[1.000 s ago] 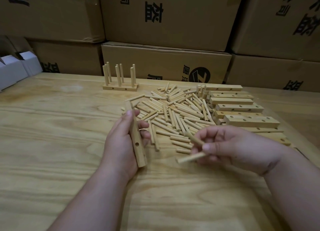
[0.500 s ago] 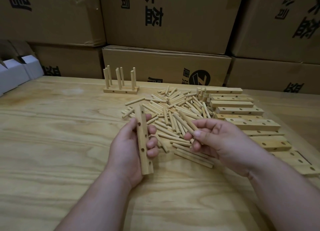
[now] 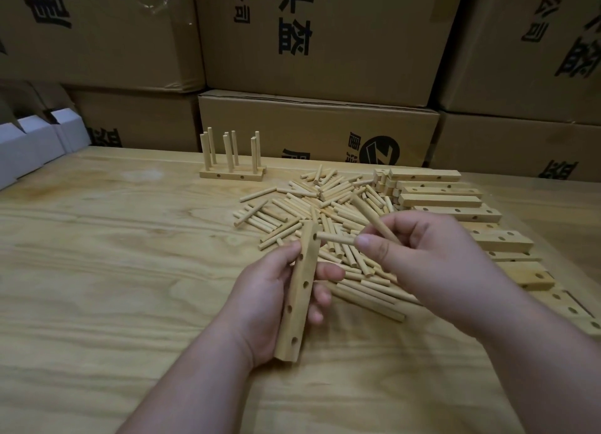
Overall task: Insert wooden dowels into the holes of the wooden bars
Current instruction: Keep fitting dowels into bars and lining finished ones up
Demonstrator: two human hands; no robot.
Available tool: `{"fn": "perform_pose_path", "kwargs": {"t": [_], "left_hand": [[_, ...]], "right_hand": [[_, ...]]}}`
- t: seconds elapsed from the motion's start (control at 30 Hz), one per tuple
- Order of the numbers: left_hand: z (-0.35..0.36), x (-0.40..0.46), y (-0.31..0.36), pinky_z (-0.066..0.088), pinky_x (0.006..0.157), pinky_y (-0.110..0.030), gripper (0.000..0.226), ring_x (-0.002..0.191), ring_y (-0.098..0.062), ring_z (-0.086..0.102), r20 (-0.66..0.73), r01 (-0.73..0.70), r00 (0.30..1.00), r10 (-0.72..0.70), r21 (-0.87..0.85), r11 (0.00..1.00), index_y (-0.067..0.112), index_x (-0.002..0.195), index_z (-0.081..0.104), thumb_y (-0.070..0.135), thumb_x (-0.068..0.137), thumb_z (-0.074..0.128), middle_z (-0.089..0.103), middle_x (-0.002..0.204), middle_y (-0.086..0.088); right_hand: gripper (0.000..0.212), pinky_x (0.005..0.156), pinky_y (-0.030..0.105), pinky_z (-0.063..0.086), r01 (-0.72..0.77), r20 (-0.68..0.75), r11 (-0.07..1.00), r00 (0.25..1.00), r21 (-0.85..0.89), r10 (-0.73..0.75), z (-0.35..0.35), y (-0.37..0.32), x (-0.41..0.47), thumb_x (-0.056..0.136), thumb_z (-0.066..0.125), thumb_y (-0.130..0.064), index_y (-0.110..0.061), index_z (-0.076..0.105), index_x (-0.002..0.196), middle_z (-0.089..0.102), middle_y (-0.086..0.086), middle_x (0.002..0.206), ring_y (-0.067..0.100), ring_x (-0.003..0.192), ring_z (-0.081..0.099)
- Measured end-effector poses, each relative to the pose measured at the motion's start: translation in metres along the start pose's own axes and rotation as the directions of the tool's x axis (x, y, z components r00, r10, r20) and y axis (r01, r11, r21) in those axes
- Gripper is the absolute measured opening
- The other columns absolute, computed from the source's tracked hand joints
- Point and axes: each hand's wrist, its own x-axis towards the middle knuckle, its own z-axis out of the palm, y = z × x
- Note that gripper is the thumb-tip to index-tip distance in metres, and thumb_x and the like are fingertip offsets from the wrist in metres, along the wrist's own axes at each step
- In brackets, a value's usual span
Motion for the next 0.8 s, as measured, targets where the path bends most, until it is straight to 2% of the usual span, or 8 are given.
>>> {"fn": "perform_pose_path", "kwargs": {"t": [0.13, 0.23, 0.3, 0.43, 0.53, 0.67, 0.8], "left_hand": [[0.0001, 0.0002, 0.0, 0.04, 0.035, -0.023, 0.033, 0.05, -0.018, 0.057, -0.002, 0.006, 1.0, -0.006, 0.018, 1.0, 0.008, 0.113, 0.06, 0.033, 0.101, 0.042, 0.071, 0.081, -0.015], [-0.0004, 0.0009, -0.0006, 0.039, 0.034, -0.022, 0.037, 0.049, -0.017, 0.057, -0.01, 0.008, 1.0, -0.008, 0.036, 0.999, 0.009, 0.115, 0.061, 0.038, 0.102, 0.043, 0.072, 0.081, -0.014], [-0.0006, 0.0017, -0.0013, 0.041, 0.034, -0.023, 0.041, 0.049, -0.017, 0.058, -0.015, -0.004, 1.0, 0.004, 0.058, 0.998, 0.01, 0.12, 0.06, 0.043, 0.1, 0.046, 0.073, 0.083, -0.015], [-0.0011, 0.0018, -0.0022, 0.047, 0.037, -0.024, 0.054, 0.052, -0.017, 0.062, -0.017, -0.021, 1.0, 0.022, 0.065, 0.998, 0.008, 0.124, 0.058, 0.046, 0.085, 0.059, 0.073, 0.085, -0.014], [-0.0002, 0.0009, -0.002, 0.053, 0.042, -0.027, 0.051, 0.059, -0.017, 0.067, -0.021, -0.017, 1.0, 0.018, 0.02, 1.0, 0.004, 0.117, 0.064, 0.041, 0.081, 0.066, 0.073, 0.086, -0.012], [-0.0011, 0.0006, -0.0031, 0.057, 0.05, -0.031, 0.032, 0.068, -0.018, 0.07, -0.055, -0.021, 0.998, 0.019, -0.037, 0.999, 0.01, 0.095, 0.072, 0.035, 0.075, 0.075, 0.068, 0.077, -0.009], [-0.001, -0.0009, -0.0019, 0.056, 0.055, -0.027, 0.022, 0.067, -0.015, 0.067, -0.007, -0.03, 1.0, 0.03, 0.0, 1.0, 0.018, 0.081, 0.078, 0.037, 0.072, 0.078, 0.065, 0.074, -0.006]], "right_hand": [[0.006, 0.054, 0.021, 0.045, 0.014, -0.013, 0.997, 1.0, -0.08, -0.015, 0.0038, 0.0013, -0.0003, 0.085, 0.076, -0.038, -0.041, 0.074, 0.09, 0.066, -0.012, 0.066, -0.002, 0.054, 0.053], [0.005, 0.052, 0.021, 0.044, 0.005, -0.044, 0.992, 0.999, -0.125, -0.01, 0.0041, 0.0029, 0.0002, 0.085, 0.078, -0.036, -0.037, 0.074, 0.089, 0.067, -0.014, 0.066, -0.003, 0.053, 0.054], [0.004, 0.05, 0.016, 0.043, 0.005, -0.051, 0.987, 0.999, -0.16, -0.014, 0.0042, 0.0039, 0.0007, 0.084, 0.078, -0.035, -0.035, 0.075, 0.086, 0.068, -0.017, 0.069, -0.003, 0.054, 0.056], [0.005, 0.047, 0.012, 0.043, 0.019, -0.063, 0.979, 0.998, -0.201, -0.033, 0.0047, 0.005, 0.0006, 0.084, 0.079, -0.034, -0.033, 0.074, 0.083, 0.068, -0.02, 0.072, -0.003, 0.057, 0.059], [0.007, 0.045, 0.012, 0.042, 0.031, -0.072, 0.977, 0.996, -0.212, -0.047, 0.0037, 0.005, -0.0002, 0.083, 0.079, -0.035, -0.032, 0.074, 0.08, 0.068, -0.018, 0.069, -0.003, 0.054, 0.058], [0.007, 0.044, 0.02, 0.044, 0.034, -0.048, 0.969, 0.998, -0.244, -0.047, 0.0008, 0.0032, -0.0013, 0.083, 0.076, -0.043, -0.036, 0.075, 0.081, 0.068, -0.007, 0.065, 0.001, 0.049, 0.053], [0.011, 0.04, 0.014, 0.04, 0.028, -0.02, 0.972, 0.999, -0.233, -0.034, -0.002, 0.0004, -0.0026, 0.085, 0.075, -0.042, -0.034, 0.075, 0.078, 0.065, -0.008, 0.061, 0.0, 0.047, 0.052]]}}
